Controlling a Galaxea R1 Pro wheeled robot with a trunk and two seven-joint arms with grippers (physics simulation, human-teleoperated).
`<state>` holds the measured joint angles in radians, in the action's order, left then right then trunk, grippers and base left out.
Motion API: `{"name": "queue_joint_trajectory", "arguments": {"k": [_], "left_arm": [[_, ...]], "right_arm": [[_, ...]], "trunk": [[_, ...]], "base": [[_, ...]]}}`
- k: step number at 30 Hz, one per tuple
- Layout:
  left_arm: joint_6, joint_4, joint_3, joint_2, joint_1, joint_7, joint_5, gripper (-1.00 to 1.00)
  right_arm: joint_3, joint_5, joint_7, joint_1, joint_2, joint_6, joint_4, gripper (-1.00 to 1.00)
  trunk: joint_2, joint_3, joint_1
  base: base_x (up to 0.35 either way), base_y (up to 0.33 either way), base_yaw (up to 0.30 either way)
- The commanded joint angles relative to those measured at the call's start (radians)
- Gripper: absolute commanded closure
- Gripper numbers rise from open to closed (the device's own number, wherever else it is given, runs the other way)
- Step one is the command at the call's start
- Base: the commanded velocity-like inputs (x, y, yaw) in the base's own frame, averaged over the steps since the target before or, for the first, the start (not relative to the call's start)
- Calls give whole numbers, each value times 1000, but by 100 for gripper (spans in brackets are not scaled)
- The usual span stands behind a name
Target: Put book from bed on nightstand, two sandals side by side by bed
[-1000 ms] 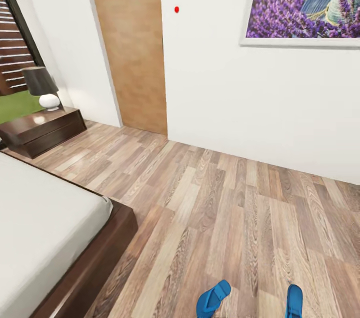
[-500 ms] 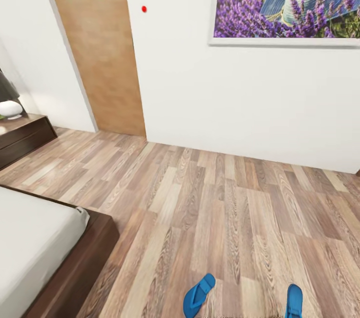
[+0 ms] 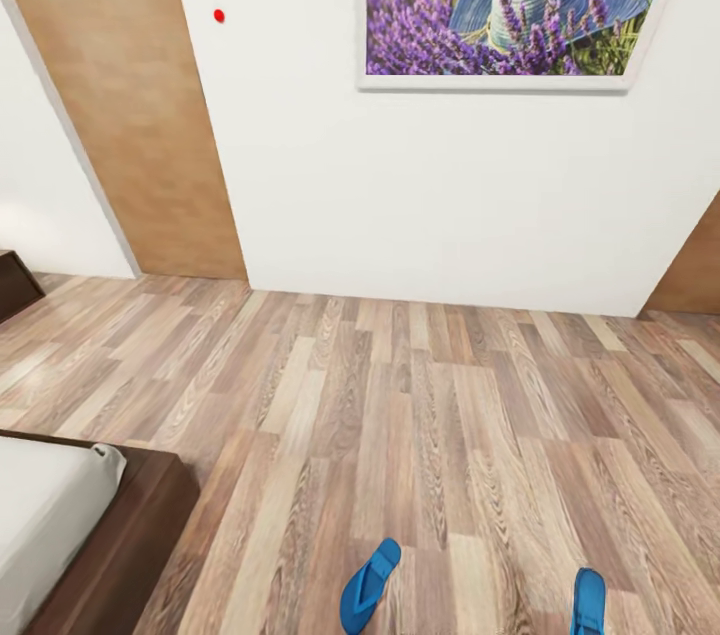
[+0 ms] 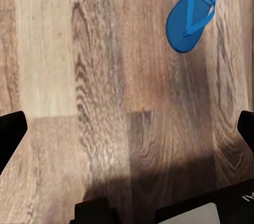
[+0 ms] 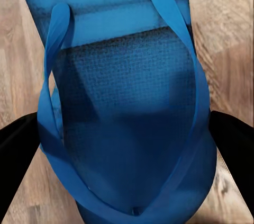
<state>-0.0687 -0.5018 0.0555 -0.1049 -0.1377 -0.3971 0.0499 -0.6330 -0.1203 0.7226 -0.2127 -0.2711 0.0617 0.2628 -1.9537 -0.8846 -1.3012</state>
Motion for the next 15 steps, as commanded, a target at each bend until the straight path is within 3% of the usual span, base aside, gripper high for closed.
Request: {"name": "queue_joint_trajectory", "arguments": {"k": [1, 15], "left_arm": [[-3, 0, 6, 1, 0, -6, 5, -100], [-3, 0, 8, -1, 0, -6, 5, -100]], "right_arm": [[-1, -6, 5, -1, 0, 1, -2, 100], [-1, -6, 3, -1, 0, 1, -2, 100]], "trunk": [[0, -1, 0], [0, -1, 0]], "base": [[0, 0, -300], [0, 0, -300]]}}
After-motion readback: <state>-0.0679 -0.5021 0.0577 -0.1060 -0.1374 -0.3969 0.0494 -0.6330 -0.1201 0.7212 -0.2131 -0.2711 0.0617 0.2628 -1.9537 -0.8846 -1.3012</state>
